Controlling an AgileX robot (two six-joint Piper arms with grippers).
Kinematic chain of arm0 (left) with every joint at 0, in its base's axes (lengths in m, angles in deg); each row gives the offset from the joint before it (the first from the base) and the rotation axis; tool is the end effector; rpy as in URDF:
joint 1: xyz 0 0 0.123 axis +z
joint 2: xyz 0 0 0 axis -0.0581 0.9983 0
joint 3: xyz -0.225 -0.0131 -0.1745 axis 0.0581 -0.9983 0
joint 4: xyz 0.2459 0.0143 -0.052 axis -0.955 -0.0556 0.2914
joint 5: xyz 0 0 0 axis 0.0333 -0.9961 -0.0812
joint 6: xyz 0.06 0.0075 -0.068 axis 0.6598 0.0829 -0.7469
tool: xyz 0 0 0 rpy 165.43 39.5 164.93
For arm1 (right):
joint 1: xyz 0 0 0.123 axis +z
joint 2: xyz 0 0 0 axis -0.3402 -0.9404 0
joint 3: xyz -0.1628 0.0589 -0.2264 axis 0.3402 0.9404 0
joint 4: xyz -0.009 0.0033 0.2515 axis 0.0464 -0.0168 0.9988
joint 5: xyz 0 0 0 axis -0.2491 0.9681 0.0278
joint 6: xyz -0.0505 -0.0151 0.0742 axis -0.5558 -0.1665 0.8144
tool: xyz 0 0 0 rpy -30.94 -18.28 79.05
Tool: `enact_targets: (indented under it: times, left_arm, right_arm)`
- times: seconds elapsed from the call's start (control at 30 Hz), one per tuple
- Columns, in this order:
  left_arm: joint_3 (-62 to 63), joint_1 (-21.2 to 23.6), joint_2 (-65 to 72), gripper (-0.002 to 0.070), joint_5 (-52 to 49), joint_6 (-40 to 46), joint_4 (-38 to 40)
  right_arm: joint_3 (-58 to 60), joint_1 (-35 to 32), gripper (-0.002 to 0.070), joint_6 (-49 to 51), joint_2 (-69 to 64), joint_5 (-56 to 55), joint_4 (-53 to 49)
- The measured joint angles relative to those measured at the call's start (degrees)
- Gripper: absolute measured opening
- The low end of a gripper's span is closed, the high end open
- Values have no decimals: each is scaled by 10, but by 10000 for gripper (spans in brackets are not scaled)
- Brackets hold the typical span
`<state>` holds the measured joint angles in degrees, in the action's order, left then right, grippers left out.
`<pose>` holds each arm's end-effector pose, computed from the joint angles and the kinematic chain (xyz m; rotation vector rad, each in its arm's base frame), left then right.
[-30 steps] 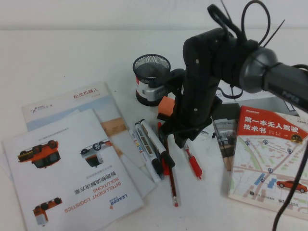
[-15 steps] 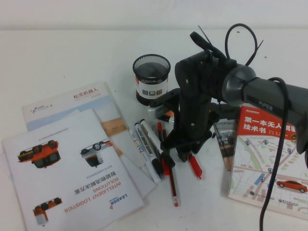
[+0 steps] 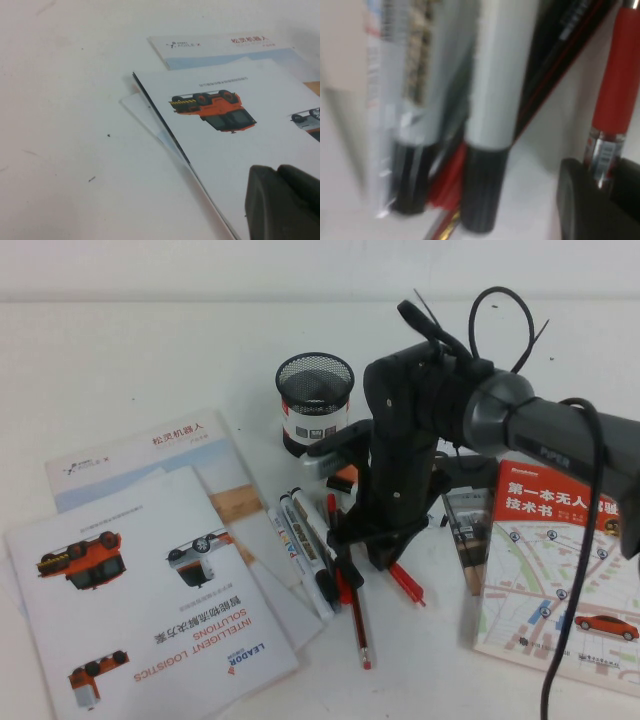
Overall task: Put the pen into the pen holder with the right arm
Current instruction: Pick up the pen on the table, then place the pen onto the pen holder
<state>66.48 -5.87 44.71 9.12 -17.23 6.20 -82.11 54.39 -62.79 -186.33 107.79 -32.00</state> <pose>0.0517 -0.0032 0.1731 -0.0917 1.8777 -0.1407 0.3670 0.2566 0.1856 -0.9719 2.9458 0.0797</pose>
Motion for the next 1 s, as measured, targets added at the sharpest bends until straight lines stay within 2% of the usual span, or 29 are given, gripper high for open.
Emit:
enact_targets:
  times: [0.2,0.33,0.6,0.8,1.0]
  left_arm:
    - [0,0,0,-3,0,0,0]
    - [0,0,0,-2,0,0,0]
    - [0,0,0,-3,0,0,0]
    - [0,0,0,-3,0,0,0]
    - [0,0,0,-3,0,0,0]
  right_arm:
    - [29,0,76,0,76,-3,16]
    - [127,0,76,0,178,-68,48]
    - [371,0,76,-25,371,-462,138]
    - [418,0,76,-30,374,-712,169]
    - [418,0,76,28,330,-910,91]
